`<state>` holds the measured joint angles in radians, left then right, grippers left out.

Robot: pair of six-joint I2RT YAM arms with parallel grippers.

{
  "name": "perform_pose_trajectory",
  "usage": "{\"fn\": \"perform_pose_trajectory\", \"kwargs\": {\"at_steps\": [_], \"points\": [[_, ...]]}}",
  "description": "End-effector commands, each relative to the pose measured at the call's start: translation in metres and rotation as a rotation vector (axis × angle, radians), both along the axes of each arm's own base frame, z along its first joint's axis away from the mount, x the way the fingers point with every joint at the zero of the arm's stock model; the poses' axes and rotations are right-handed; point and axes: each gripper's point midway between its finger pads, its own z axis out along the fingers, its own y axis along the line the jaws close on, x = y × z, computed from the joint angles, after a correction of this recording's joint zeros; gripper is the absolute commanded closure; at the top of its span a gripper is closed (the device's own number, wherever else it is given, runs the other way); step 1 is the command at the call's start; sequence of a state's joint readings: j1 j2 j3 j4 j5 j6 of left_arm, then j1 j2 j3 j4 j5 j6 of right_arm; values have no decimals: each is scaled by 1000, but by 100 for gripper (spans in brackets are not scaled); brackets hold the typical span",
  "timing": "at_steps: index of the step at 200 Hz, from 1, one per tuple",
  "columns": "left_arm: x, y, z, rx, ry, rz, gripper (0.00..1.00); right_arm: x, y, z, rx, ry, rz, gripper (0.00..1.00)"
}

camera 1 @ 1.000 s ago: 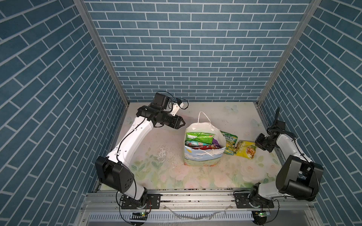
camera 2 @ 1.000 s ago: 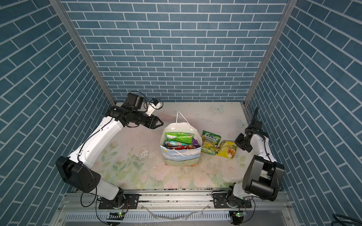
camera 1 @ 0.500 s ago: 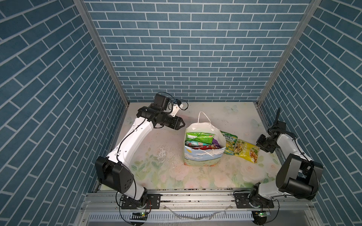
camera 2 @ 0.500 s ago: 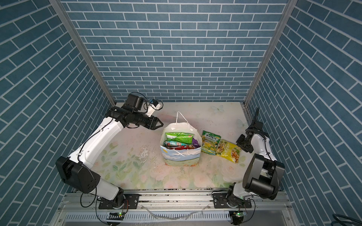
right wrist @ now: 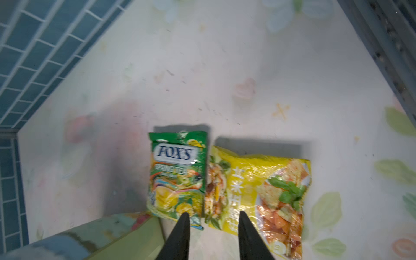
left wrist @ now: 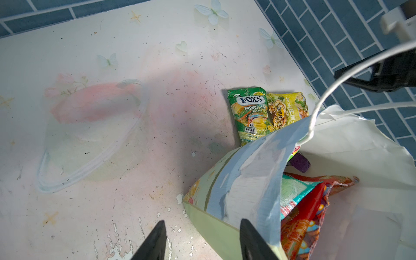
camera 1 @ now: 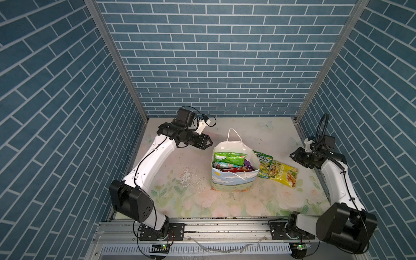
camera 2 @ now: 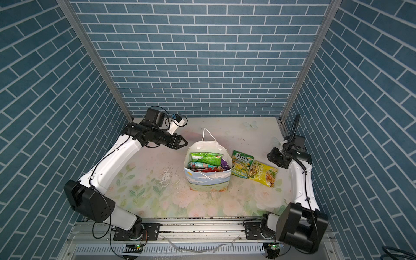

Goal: Take the snacks out of the paper bag
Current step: Place the snack at the middle-right of the table.

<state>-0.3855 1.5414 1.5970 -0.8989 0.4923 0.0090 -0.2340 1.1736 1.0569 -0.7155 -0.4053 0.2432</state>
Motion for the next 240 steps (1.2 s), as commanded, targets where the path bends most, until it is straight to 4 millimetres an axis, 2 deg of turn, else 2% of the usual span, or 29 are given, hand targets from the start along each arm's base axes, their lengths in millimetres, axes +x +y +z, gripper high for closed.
{"fn": "perform_pose_trajectory", "kwargs": {"at_steps": [1, 18, 40, 54, 68, 94, 129, 169, 206, 240], "points": [[5, -2, 16, -27, -36, 3, 46, -8, 54, 71, -2, -239, 254, 63], [6, -2, 18, -30, -38, 2, 46, -20, 90, 102, -16, -301, 394, 63], [5, -1, 21, -29, -43, 6, 46, -33, 123, 134, -27, -353, 518, 62], [5, 0, 22, -29, -43, 15, 46, -41, 142, 147, -39, -369, 596, 61], [3, 0, 21, -33, -40, 21, 46, -51, 165, 152, -63, -355, 698, 60], [1, 2, 24, -38, -44, 31, 46, -61, 194, 139, -181, -271, 839, 55], [-4, 6, 26, -34, -51, 45, 46, -57, 216, 116, -279, -207, 930, 52], [-8, 10, 27, -27, -58, 52, 46, -42, 226, 99, -373, -178, 940, 50], [-10, 12, 25, -22, -56, 55, 46, -23, 228, 96, -437, -212, 908, 48], [-12, 12, 24, -19, -55, 55, 46, -23, 242, 91, -403, -207, 961, 48]]}}
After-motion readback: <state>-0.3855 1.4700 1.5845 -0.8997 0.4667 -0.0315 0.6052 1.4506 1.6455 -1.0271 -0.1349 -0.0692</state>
